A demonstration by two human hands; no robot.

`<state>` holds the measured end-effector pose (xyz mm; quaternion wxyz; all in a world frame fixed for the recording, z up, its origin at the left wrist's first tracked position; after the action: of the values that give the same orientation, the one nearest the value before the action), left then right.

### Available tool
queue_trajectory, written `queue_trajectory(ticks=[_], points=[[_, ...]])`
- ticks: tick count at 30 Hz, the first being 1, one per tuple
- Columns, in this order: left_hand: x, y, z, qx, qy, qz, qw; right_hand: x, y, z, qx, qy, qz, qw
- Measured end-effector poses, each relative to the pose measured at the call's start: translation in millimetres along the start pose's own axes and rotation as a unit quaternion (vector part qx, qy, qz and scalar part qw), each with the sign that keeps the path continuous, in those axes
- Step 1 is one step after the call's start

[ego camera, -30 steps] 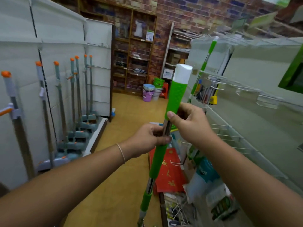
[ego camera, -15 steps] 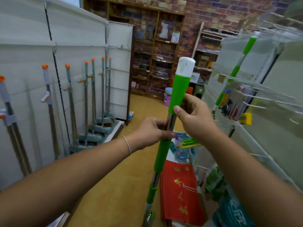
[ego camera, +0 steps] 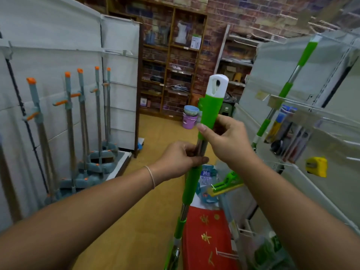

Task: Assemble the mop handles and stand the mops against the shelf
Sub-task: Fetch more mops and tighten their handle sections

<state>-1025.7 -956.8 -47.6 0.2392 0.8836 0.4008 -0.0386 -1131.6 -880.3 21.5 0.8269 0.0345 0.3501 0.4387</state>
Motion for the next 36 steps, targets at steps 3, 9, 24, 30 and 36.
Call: queue_trajectory(ticks=[3,9,24,30,36], points=[[-51.9,22.8,12.1,0.01,0.001,0.035,0.999,-47.4,-13.1,-15.0,0.01,-0.017,-0.02,1.0],[-137.4,48.1,35.7,0.097,-0.015,0.059,0.993,-124.1,-33.1,-36.6,-0.002,-0.026,-0.058,0.998],[-311.7,61.8,121.6,0.106,0.021,0.076,0.991,-275.5,-79.5,-167.3,-0.047,-0.073,-0.068,0.994],[-398.2,70.8,141.2,0.085,0.031,0.083,0.992,-352.3,-83.5,-213.6,-0.03,-0.087,-0.049,0.995],[-466.7,69.0,153.5,0.111,0.0,0.11,0.988,-404.6,-73.5,-246.2,-0.022,-0.083,-0.057,0.995]])
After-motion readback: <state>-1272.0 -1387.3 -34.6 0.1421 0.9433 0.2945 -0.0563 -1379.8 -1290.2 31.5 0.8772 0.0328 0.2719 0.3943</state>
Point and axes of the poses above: each hand's wrist, its own x-axis away from the middle knuckle, its own y-axis out of the back of the hand, z = x × y, the point moved 2 cm from there along -x, towards the middle knuckle, and after that the axes turned 3 degrees about -x, right-handed, at the moved point
